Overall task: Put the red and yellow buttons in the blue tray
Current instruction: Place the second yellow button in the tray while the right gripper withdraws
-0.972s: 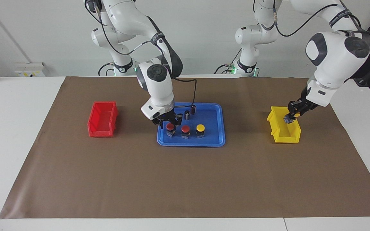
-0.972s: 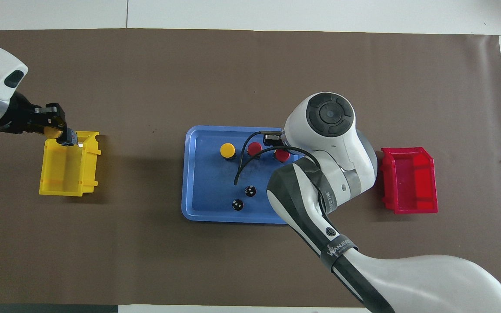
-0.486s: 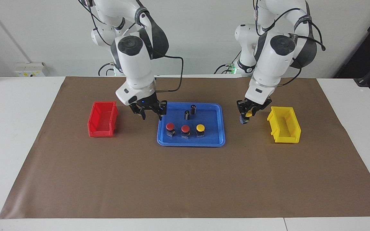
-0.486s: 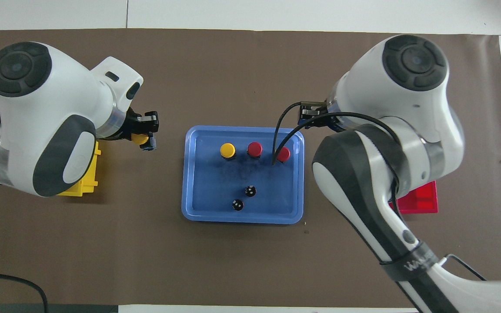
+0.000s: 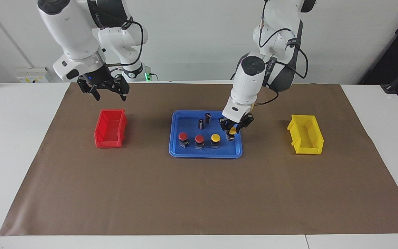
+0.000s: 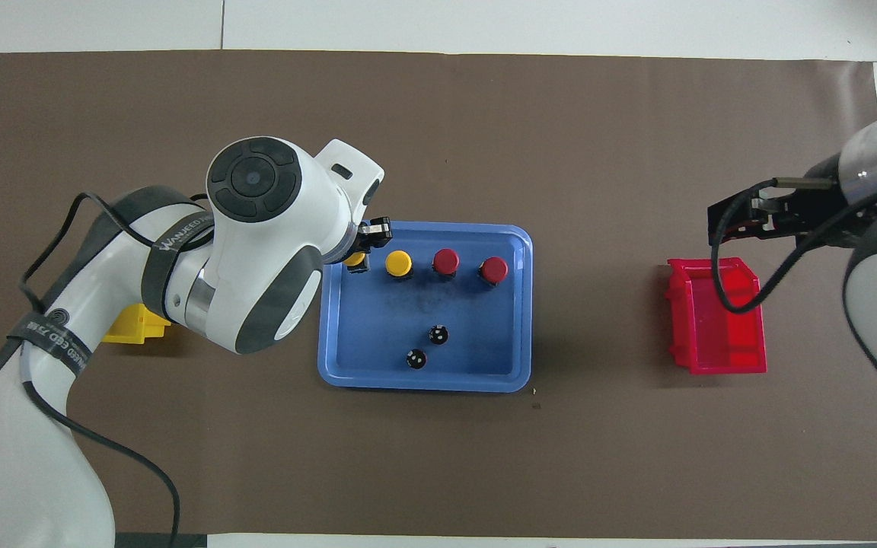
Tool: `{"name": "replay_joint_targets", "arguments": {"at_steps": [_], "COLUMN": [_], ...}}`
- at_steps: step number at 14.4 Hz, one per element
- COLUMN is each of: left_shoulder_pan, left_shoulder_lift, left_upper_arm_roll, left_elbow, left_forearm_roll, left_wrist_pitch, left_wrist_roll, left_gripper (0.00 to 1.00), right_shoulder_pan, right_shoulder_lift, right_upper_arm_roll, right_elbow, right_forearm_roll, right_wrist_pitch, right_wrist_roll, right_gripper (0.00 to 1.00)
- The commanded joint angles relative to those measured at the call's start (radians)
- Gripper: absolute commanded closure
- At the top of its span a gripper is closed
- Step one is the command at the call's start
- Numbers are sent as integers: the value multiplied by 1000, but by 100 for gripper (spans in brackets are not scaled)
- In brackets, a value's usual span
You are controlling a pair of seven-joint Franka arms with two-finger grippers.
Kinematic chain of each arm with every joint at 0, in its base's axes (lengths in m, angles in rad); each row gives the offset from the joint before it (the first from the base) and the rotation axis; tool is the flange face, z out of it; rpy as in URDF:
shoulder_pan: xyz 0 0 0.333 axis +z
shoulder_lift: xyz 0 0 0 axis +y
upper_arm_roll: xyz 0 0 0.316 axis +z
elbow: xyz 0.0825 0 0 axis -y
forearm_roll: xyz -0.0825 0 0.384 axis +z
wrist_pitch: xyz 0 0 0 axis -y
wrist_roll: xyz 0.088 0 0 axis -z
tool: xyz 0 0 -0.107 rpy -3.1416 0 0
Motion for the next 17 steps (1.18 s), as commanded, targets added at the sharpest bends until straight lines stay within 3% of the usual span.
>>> {"name": "replay_joint_targets", "arguments": {"at_steps": [1,3,6,10,13,14,16,17], "left_shoulder_pan": [-1,5,15,16,16,16,17,19], "left_shoulder_lift": [26,29,17,27,27,27,27,27], "left_upper_arm_roll": [15,15,15,15,13,15,15,13], "left_elbow": [-19,-33,-96,-107,-107,-107,-107,-107], "left_forearm_roll": [-9,-8,-9,-9,-9,-9,-9,-9], "left_wrist_pitch": [35,43,86,118,118,118,120,121], "left_wrist_roll": [12,26,30,27,29,30,30,29], "left_gripper": [98,98,98,98,96,89,61,52], "right_shoulder_pan": [-122,-153,-151,-123,-131,-132,-141,-141], "right_shoulder_lift": [52,56,16,-29,-47,-53,-60,-55], "right_upper_arm_roll": [14,11,-1,-61,-59,-58,-55,-58], "right_elbow": [158,166,90,7,-25,-47,-62,-61], "right_forearm_roll": [-16,-50,-68,-62,-58,-58,-58,-56], "right_wrist_pitch": [-131,-148,-150,-115,-81,-58,-51,-45], "right_wrist_roll": [-86,-187,-189,-189,-183,-187,-191,-191], "right_gripper": [0,0,0,0,0,0,0,0]}}
